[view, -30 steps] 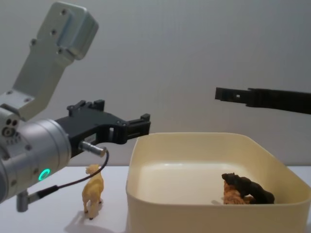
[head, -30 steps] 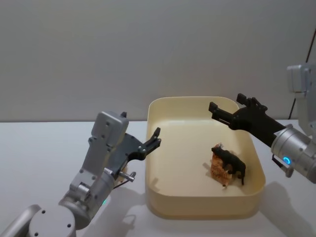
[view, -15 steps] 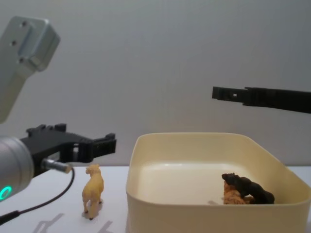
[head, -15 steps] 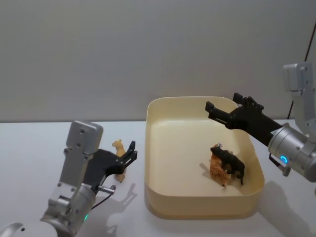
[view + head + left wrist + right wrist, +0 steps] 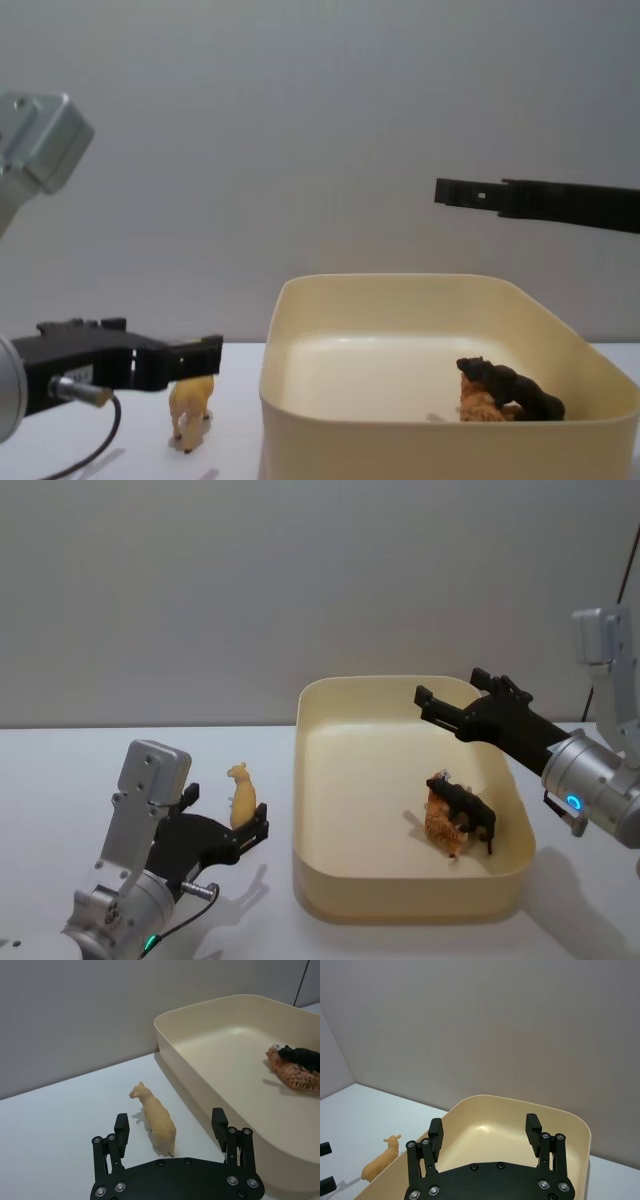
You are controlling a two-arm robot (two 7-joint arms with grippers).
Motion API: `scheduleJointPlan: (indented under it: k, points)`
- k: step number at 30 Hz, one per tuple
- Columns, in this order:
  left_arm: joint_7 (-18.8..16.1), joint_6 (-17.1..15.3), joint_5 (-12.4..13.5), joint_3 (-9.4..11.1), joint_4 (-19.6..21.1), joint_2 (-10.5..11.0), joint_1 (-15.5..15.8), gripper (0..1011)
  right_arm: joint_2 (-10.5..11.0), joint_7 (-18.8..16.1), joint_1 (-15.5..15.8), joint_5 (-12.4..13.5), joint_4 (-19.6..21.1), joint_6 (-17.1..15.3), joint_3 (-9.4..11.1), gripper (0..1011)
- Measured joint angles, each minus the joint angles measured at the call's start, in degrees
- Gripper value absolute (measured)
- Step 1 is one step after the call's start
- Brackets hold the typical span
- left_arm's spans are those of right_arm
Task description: Pick up the toy alternately with two hands and place it into the central storage box.
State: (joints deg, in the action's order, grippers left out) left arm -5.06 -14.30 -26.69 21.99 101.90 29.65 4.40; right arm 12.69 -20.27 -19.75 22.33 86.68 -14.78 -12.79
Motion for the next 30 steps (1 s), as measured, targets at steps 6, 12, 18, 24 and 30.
scheduleJointPlan:
  k: [6, 12, 18, 24, 30]
  points:
    - [5.89, -0.27, -0.84, -0.63, -2.78, 0.37, 1.18, 1001, -0.02, -0.04, -0.03, 0.00, 0.00, 0.00, -0.01, 1001]
    - [11.22, -0.05, -0.99, -1.05, -5.90, 0.36, 2.61, 1001, -0.03, -0.04, -0.04, 0.00, 0.00, 0.00, -0.01, 1001]
    - [14.83, 0.62, -1.19, -1.60, -9.51, 0.17, 3.99, 1001, -0.02, -0.05, -0.04, 0.00, 0.00, 0.00, -0.01, 1001]
    - [16.22, 1.23, -1.27, -2.03, -12.12, -0.08, 5.03, 1002, -0.02, -0.04, -0.04, 0.00, 0.00, 0.00, 0.00, 1001]
    - [17.92, 2.20, -1.26, -2.38, -15.47, -0.68, 6.58, 1001, -0.02, -0.04, -0.04, 0.00, 0.00, 0.00, 0.00, 1001]
